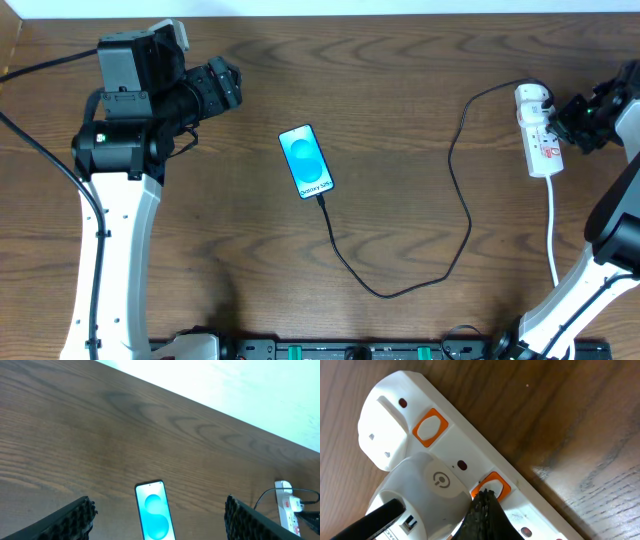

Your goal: Plug charger to phone and switch on socket

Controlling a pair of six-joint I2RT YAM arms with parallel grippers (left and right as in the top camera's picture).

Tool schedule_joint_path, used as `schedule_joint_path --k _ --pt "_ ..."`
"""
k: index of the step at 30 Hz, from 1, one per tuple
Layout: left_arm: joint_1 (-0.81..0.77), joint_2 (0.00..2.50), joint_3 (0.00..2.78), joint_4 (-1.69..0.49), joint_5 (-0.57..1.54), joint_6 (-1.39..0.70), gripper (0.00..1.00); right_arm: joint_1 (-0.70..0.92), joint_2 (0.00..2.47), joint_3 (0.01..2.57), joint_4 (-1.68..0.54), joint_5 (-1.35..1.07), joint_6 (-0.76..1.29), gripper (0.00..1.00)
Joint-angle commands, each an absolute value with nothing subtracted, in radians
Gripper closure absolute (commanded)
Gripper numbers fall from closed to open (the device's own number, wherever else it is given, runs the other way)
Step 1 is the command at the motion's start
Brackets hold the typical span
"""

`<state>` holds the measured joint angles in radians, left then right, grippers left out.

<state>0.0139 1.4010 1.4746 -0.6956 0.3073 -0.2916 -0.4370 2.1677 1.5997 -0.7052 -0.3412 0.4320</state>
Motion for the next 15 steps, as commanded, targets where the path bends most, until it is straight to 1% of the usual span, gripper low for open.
schedule_joint_path --k 1,8,15 --pt "0.017 1.393 1.480 -0.696 0.294 -0.290 0.15 -0.378 2.209 1.555 -0.733 -0.415 0.476 0.99" --pt "0.017 1.393 1.480 -0.696 0.294 -0.290 0.16 -0.392 2.207 1.556 -0.715 -0.317 0.501 0.99" --pt "0.017 1.393 1.480 -0.696 0.294 -0.290 0.15 -0.516 2.091 1.578 -0.707 -0.337 0.501 0.99"
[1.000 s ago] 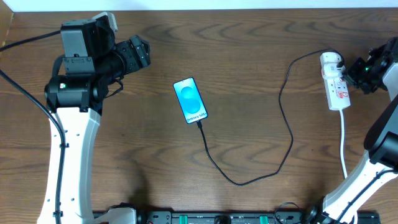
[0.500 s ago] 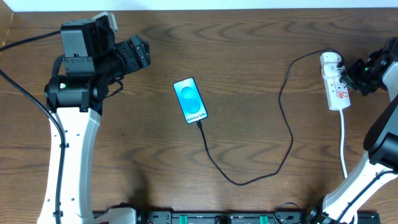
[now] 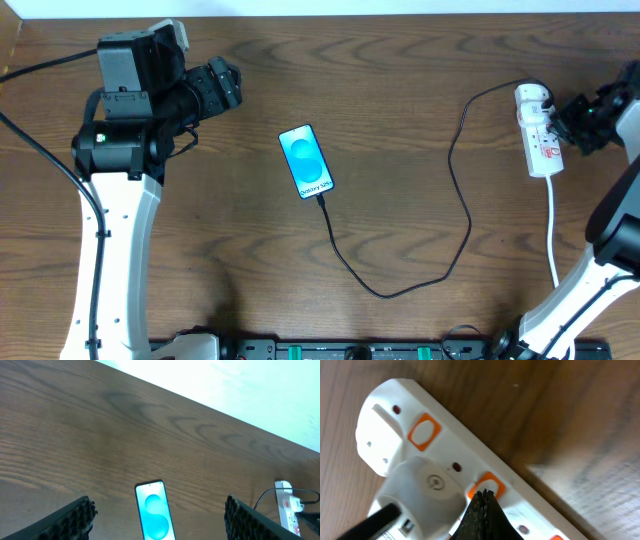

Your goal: Plug charger to phone and switch on socket

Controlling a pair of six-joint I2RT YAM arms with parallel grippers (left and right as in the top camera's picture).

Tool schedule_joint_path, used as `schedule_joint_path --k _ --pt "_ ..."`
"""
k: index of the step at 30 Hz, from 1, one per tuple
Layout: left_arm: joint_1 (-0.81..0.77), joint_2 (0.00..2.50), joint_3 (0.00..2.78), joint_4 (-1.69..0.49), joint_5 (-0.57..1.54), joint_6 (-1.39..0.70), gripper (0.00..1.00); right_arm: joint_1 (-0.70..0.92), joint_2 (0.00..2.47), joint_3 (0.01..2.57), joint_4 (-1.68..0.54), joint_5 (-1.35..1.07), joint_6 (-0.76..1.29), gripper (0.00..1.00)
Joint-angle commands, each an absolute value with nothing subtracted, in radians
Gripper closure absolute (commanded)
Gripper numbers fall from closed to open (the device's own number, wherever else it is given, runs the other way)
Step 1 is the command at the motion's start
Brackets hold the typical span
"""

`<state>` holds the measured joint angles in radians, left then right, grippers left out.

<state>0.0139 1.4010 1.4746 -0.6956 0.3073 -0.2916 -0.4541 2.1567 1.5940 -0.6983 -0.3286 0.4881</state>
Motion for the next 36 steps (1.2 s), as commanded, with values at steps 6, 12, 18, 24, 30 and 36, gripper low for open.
schedule_joint_path --k 6,12,18,24,30,36 --pt "0.017 1.393 1.480 -0.696 0.294 -0.290 0.16 -0.649 1.858 1.579 -0.709 -0.464 0.465 0.99" --pt "0.017 1.393 1.480 -0.696 0.294 -0.290 0.16 -0.672 1.634 1.579 -0.756 -0.587 0.379 0.98" --pt "0.017 1.393 1.480 -0.696 0.294 -0.290 0.16 -0.564 1.528 1.575 -0.808 -0.418 0.355 0.99" --pt "0.017 1.393 1.480 -0.696 0.294 -0.290 0.16 -0.552 1.624 1.574 -0.811 -0.428 0.352 0.99" --pt "0.017 1.393 1.480 -0.696 0.294 -0.290 0.15 -0.551 1.782 1.574 -0.799 -0.429 0.319 0.99" --pt "0.017 1.393 1.480 -0.696 0.294 -0.290 0.16 -0.551 1.938 1.574 -0.750 -0.460 0.282 0.99"
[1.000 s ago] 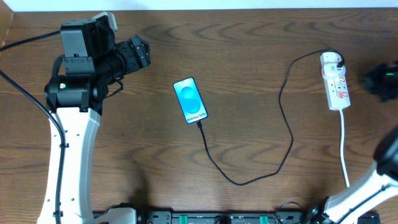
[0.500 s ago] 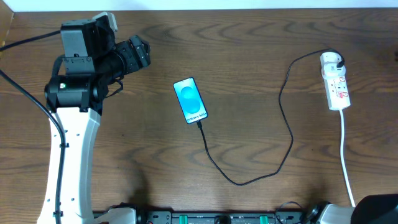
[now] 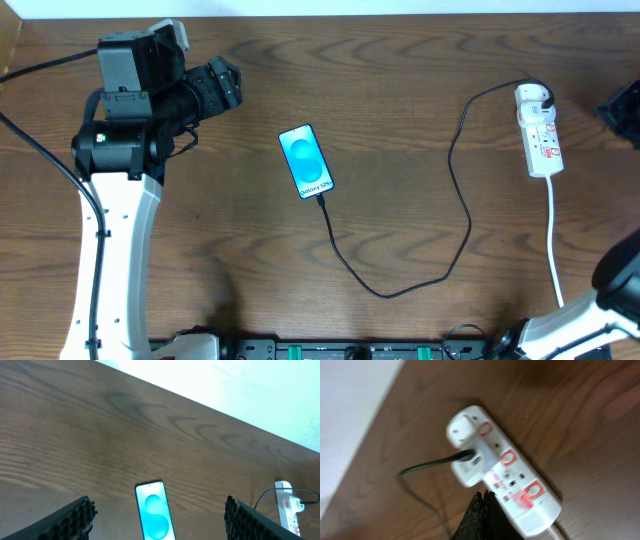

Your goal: Plug charger to phone and switch on socket

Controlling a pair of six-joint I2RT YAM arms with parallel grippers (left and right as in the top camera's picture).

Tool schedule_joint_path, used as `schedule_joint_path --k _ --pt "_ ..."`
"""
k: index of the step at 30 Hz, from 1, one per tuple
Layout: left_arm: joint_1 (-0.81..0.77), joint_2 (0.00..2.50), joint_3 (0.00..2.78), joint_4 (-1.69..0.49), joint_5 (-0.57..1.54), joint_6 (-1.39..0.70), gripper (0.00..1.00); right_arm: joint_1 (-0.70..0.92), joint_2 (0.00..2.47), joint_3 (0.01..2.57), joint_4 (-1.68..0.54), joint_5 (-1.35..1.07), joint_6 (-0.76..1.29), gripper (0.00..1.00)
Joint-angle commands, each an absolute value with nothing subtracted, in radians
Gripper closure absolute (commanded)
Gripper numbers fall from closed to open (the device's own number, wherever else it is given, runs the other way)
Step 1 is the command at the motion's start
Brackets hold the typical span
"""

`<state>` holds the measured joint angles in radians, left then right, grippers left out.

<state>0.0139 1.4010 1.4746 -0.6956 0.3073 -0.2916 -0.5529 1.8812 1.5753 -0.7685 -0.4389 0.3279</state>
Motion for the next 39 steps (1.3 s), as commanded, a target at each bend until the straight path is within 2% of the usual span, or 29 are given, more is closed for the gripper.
schedule_joint_path --k 1,15,39 --pt "0.017 1.393 1.480 -0.696 0.294 -0.290 0.16 -0.551 1.952 1.574 -0.743 -0.463 0.276 0.99" --pt "0.017 1.393 1.480 -0.696 0.294 -0.290 0.15 -0.540 2.142 1.574 -0.638 -0.508 0.237 0.99" --pt "0.017 1.393 1.480 -0.696 0.294 -0.290 0.16 -0.492 2.162 1.573 -0.589 -0.503 0.178 0.99"
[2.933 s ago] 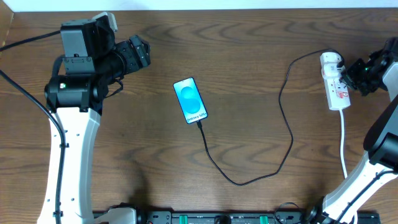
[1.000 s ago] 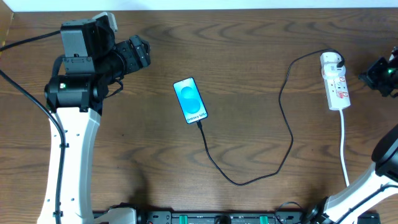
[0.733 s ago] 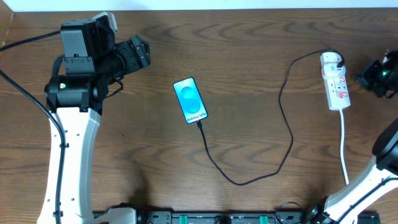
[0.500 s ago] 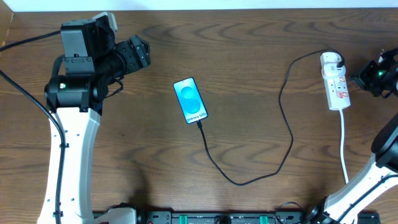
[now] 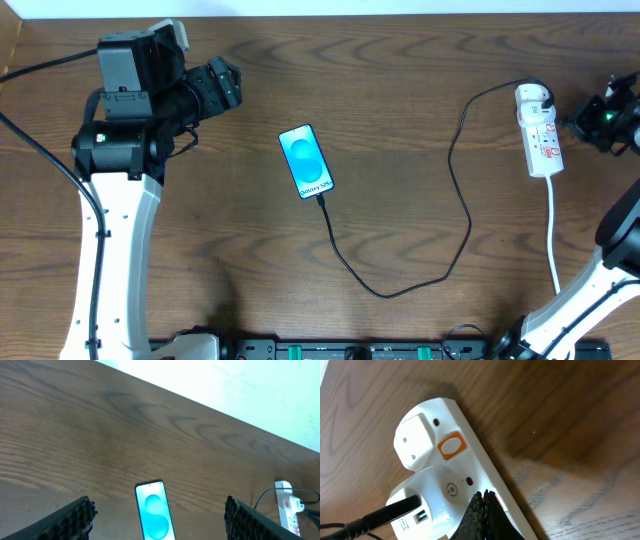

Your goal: Plug charger to phone and switch on socket

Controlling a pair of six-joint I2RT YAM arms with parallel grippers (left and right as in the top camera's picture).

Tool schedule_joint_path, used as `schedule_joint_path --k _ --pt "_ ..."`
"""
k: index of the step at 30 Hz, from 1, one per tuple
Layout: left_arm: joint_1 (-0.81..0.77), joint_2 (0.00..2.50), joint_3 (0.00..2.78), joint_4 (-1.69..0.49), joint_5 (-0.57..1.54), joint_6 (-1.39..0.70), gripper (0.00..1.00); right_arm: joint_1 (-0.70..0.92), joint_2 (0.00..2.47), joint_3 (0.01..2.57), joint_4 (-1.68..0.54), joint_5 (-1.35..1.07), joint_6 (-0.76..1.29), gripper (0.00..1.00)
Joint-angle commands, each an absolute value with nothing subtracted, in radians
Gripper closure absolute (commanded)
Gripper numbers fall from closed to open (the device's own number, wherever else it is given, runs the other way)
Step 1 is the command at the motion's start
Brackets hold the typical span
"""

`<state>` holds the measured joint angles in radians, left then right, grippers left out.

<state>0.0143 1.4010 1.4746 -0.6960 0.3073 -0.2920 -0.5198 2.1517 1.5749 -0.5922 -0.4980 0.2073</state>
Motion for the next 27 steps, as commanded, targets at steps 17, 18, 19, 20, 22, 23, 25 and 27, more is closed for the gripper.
schedule_joint_path --k 17,18,19,20,22,23,25,27 --pt "0.017 1.393 1.480 -0.696 0.294 -0.290 0.16 -0.482 2.163 1.553 -0.554 -0.462 0.243 0.99" --pt "0.017 1.393 1.480 -0.696 0.294 -0.290 0.16 -0.482 2.164 1.551 -0.552 -0.463 0.243 0.99" --pt "0.017 1.393 1.480 -0.696 0.294 -0.290 0.16 -0.482 2.165 1.550 -0.552 -0.462 0.243 0.99" --pt "0.017 1.393 1.480 -0.696 0.294 -0.290 0.16 -0.480 2.168 1.550 -0.552 -0.462 0.243 0.99" --pt "0.017 1.393 1.480 -0.696 0.294 -0.290 0.15 -0.476 2.176 1.550 -0.552 -0.463 0.243 0.99" --pt "0.017 1.393 1.480 -0.696 0.294 -0.290 0.15 -0.474 2.182 1.550 -0.552 -0.463 0.243 0.99" --pt "0.017 1.393 1.480 -0.696 0.294 -0.290 0.16 -0.469 2.196 1.550 -0.551 -0.466 0.243 0.99" --pt "0.017 1.393 1.480 -0.696 0.294 -0.290 0.16 -0.464 2.207 1.550 -0.552 -0.471 0.243 0.99"
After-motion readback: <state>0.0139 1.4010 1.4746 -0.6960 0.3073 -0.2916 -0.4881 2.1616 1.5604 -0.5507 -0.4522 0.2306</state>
